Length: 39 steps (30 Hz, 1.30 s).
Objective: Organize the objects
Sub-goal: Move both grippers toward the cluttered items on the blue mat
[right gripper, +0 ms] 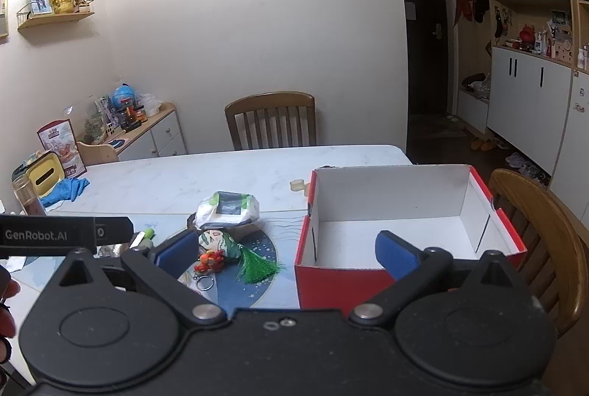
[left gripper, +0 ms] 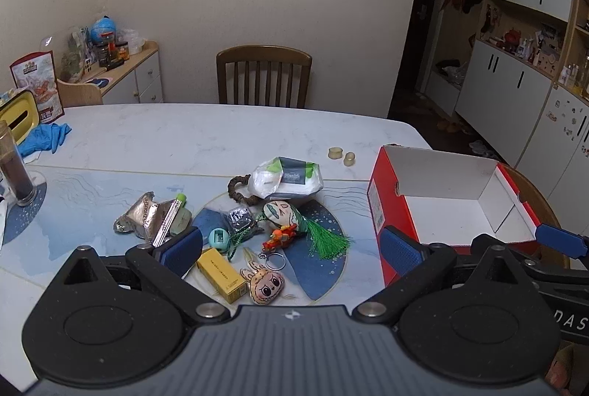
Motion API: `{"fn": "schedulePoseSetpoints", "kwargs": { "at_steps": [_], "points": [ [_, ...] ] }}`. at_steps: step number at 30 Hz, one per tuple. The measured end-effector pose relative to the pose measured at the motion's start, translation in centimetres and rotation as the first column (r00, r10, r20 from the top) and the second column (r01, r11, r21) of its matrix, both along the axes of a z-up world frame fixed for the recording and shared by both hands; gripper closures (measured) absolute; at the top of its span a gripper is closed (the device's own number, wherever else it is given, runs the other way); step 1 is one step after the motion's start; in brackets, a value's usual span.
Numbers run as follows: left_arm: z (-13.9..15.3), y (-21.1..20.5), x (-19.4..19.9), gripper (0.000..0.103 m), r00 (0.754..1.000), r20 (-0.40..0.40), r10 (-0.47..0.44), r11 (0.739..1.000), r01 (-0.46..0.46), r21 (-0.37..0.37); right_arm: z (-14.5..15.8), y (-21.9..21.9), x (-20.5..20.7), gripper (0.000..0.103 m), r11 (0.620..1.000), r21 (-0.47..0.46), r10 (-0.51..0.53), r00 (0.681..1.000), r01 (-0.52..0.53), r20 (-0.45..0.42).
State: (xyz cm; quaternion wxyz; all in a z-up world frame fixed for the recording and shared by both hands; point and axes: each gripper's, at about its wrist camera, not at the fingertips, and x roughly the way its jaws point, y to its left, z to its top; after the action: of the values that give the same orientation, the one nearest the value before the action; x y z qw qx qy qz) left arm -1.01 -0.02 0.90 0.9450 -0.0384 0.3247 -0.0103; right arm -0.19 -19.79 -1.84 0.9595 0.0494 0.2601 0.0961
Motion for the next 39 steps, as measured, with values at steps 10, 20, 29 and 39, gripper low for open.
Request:
{"fn": "schedulePoseSetpoints", "kwargs": {
  "at_steps": [10,20,29,39],
  "points": [
    [0.0,0.4,0.0,0.000,0.999,-0.002,0.032,0.999,-0.032,-0.027,0.1,0.0,0.1,0.001,1.000,0.003,0.023,1.000,-0.023,0.009],
    [0.1,0.7,0.1,0.000,0.998,-0.002,0.064,0.998,-0.064,-0.016,0.1,-0.3,0.4,0.001,0.998,0.029,0.049,0.999,-0.050,0.013],
    [-0.4,2.4,0.5,0.000,0.998,-0.013,0.065,0.996,-0.066,-0.053,0.0,1.4,0.9,0.001,0.995,0.010,0.103,0.995,-0.103,0.007],
    [-1.2,5.2,3.0,0.000,0.999,-0.024,0.025,0.998,-0.026,-0.058,-0.1,4.7,2.4,0.001,0.991,-0.053,0.123,0.992,-0.123,-0.006]
  ]
}}
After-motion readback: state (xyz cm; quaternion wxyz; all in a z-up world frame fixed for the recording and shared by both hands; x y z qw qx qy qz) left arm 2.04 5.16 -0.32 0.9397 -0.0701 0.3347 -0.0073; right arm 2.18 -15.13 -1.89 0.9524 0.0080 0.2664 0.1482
